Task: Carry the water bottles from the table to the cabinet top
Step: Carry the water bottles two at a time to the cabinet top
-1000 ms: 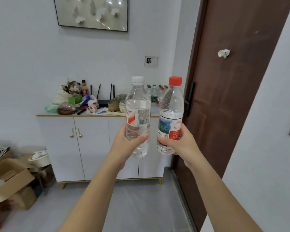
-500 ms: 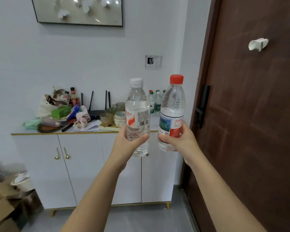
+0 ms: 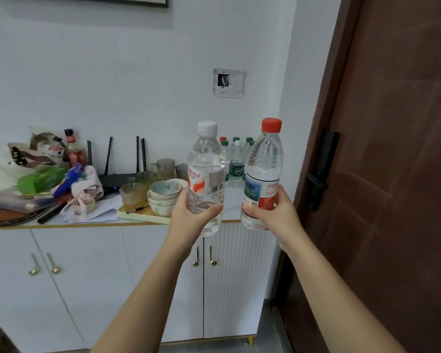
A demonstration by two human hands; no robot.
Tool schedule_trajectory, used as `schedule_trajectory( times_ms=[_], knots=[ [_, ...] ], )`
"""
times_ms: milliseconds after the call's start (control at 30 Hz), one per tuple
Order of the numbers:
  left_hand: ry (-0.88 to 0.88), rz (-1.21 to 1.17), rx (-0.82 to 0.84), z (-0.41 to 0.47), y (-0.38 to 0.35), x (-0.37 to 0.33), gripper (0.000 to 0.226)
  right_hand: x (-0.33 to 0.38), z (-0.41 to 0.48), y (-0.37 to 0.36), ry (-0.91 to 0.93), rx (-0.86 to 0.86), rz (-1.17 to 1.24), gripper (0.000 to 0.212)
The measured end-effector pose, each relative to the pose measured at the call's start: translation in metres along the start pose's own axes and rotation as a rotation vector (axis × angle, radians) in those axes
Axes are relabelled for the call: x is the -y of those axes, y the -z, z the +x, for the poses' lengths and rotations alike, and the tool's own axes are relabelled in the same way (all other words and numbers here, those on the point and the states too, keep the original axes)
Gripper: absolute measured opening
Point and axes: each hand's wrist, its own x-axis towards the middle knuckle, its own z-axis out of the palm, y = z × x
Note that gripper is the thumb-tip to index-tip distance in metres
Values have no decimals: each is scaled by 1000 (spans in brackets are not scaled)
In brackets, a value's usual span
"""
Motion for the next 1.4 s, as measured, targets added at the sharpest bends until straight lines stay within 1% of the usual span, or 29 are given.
schedule_trajectory(
  times_ms=[200,333,433,567,733,800,900,1000,1067,1133,1167,1233,1300,1400],
  knots=[
    [46,13,-3,91,-16,76,57,-70,101,-23,-69,-41,-84,65],
    [83,38,74,161,-28,122,58,-113,171,-39,-131,-93,-150,68],
    [125,72,88,212,-39,155,61,-136,214,-48,-181,-119,-184,68],
    [222,108,113,255,-56,195,57,-171,247,-54,-267,-126,-236,66],
    [276,116,114,281,-72,229,51,-202,274,-59,-320,-117,-267,63],
    [277,125,99,293,-75,241,55,-210,287,-60,-318,-103,-273,65],
    [246,161,126,310,-77,249,63,-217,305,-63,-300,-82,-293,70],
    [173,290,149,330,-76,260,64,-230,322,-67,-250,-90,-377,81],
    [151,378,159,338,-76,266,69,-237,327,-64,-232,-95,-418,84],
    [158,391,123,341,-76,269,78,-236,328,-62,-216,-111,-442,81],
    [172,375,88,343,-77,270,78,-237,329,-61,-198,-119,-451,79],
    [185,365,36,346,-79,272,72,-238,333,-61,-153,-125,-512,71],
    [186,361,23,350,-82,275,68,-239,338,-62,-113,-113,-577,62],
    [181,365,28,358,-87,276,70,-244,348,-65,-91,-85,-665,45]
  ],
)
